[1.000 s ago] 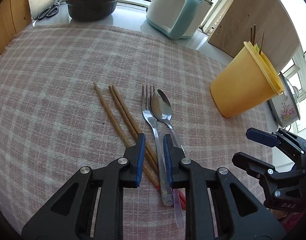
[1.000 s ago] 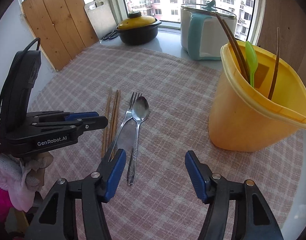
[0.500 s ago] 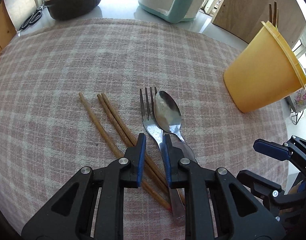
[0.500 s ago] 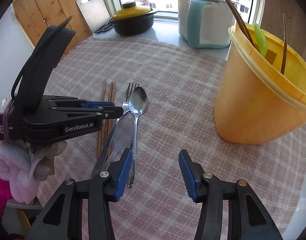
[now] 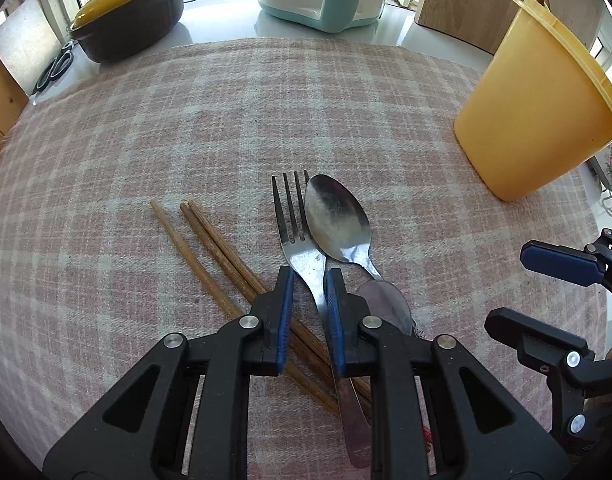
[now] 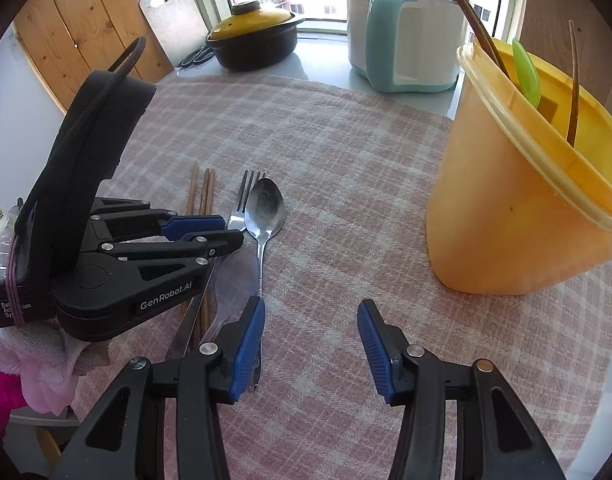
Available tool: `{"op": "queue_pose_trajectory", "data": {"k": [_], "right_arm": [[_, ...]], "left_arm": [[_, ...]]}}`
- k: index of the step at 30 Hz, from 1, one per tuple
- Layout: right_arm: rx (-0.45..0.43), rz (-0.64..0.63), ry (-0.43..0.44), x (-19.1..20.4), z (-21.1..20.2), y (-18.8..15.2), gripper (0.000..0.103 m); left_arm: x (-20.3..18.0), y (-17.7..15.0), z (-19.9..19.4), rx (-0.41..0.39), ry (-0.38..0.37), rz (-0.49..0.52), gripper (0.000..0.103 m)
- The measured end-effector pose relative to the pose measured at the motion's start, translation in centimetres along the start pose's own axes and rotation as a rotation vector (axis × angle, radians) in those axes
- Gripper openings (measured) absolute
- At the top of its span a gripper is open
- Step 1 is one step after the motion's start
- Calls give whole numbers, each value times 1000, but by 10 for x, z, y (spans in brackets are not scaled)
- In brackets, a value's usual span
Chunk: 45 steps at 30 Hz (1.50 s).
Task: Organize utensils
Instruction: 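Position the left tool around the fork while the right tool straddles the metal spoon, then close the left tool on the metal fork while the right tool grasps the metal spoon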
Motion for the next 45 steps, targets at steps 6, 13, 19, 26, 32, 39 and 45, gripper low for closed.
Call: {"op": "queue_pose_trajectory", "data": {"k": [6,13,19,26,32,39,45], "right_arm": [[14,-35,-7,8,10,14,51],[35,-96,-15,19,29,37,51],[44,-160,-33,28,41,55,51],[65,-208,-22,28,51,71,52],[90,-228,4,26,59,81,52],[115,-249,13,27,68,83,52],[131,-250,17,27,76,88,52]], "left_arm": [[18,-9,-5,-13,-22,-59,14],[35,-15,-8,-25,-14,-93,13],[46,-18,-13,-35,-52,-126,13],[54,0,-17,-53,-120,-107,31],[56,16,-7,-34,-103,-50,31],[54,23,-1,-20,-117,2,31],[51,24,0,-31,-96,38,31]]}}
Point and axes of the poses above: each gripper's, at about its wrist camera, not at the fingertips, and z roughly the way its jaws point, x to its left, y to its top, the point moved 3 cm from there along z, roughly the way its jaws point, and after that the axes turned 7 degrees about x, right-handed, at the moved point
